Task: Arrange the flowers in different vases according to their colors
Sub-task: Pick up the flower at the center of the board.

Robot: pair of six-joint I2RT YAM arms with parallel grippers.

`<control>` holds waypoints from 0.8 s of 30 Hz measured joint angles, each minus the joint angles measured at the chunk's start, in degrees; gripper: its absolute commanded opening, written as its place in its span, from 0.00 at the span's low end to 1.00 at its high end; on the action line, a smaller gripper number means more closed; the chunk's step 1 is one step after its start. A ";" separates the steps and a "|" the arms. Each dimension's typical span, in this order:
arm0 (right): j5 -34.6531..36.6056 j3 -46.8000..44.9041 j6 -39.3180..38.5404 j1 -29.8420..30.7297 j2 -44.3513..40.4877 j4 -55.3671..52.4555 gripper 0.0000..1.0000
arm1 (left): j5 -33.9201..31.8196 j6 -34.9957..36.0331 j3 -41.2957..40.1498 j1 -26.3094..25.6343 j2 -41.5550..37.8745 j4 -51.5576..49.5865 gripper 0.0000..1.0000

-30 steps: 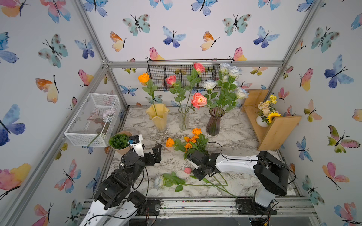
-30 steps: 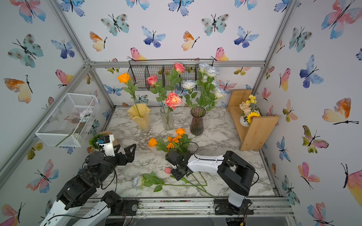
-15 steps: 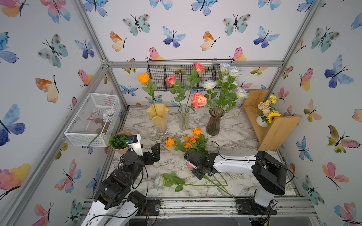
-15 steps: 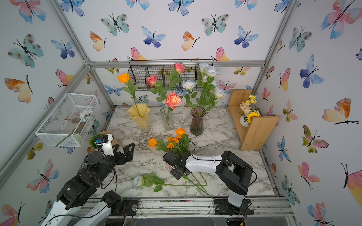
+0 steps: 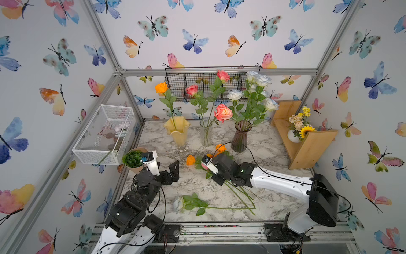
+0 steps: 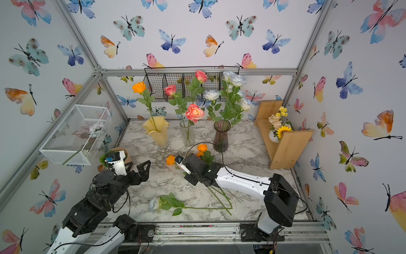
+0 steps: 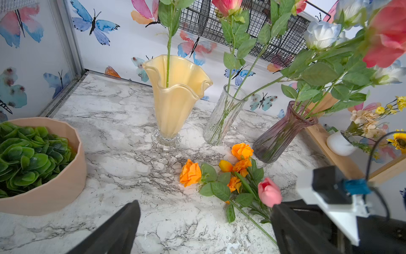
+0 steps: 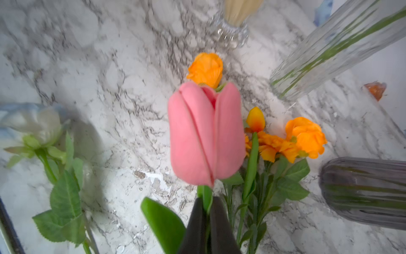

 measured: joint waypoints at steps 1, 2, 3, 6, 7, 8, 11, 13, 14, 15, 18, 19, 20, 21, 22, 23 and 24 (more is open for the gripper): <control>-0.46 0.28 0.13 -0.44 -1.27 1.31 0.02 | 0.02 0.00 0.00 0.00 0.00 0.02 0.99; -0.87 0.63 0.31 -0.96 -2.56 2.93 0.02 | 0.04 0.00 0.00 0.00 0.00 0.02 0.99; -1.16 1.01 0.57 -1.36 -3.52 4.22 0.03 | 0.04 0.00 0.00 0.00 0.00 0.02 0.99; -1.99 3.02 1.42 -2.14 -6.14 8.41 0.03 | 0.13 0.00 0.00 0.00 -0.02 0.02 0.99; -2.27 3.91 1.68 -2.43 -6.67 9.79 0.03 | 0.28 0.02 0.00 0.00 -0.02 0.04 0.99; -2.62 4.96 2.03 -2.80 -7.04 11.30 0.02 | 0.72 0.17 0.00 0.00 -0.02 0.09 0.99; -3.65 7.72 2.99 -3.58 -7.30 16.20 0.03 | 2.58 0.76 -0.02 0.00 0.02 0.50 0.99; -4.09 9.27 3.45 -3.96 -7.08 19.58 0.03 | 3.37 1.09 -0.02 0.00 0.24 0.92 0.99; -4.35 10.27 3.52 -4.00 -6.67 21.29 0.02 | 3.48 1.18 -0.02 0.00 0.42 1.07 0.99; -4.52 11.34 3.56 -4.11 -5.99 22.97 0.03 | 3.61 1.25 -0.02 0.00 0.57 1.11 0.99; -5.14 15.37 3.50 -4.42 -1.86 30.82 0.02 | 4.22 1.33 -0.02 0.02 0.85 1.29 0.99; -5.31 16.39 3.34 -4.42 0.04 34.12 0.02 | 4.22 1.33 -0.02 0.02 0.81 1.31 0.99; -5.38 17.20 3.19 -4.42 1.70 36.65 0.02 | 4.22 1.36 -0.02 0.02 0.70 1.33 0.99; -5.40 18.34 2.95 -4.42 3.98 39.58 0.02 | 4.22 1.36 -0.04 0.02 0.55 1.33 0.99; -5.42 19.82 2.73 -4.44 6.34 41.70 0.03 | 4.22 1.36 -0.09 0.02 0.28 1.36 0.99; -5.51 21.77 2.45 -4.48 8.76 43.04 0.03 | 4.22 1.33 -0.13 0.02 0.04 1.33 0.99; -5.64 24.74 2.19 -4.63 12.04 44.57 0.02 | 4.20 1.36 -0.22 0.02 -0.26 1.33 0.99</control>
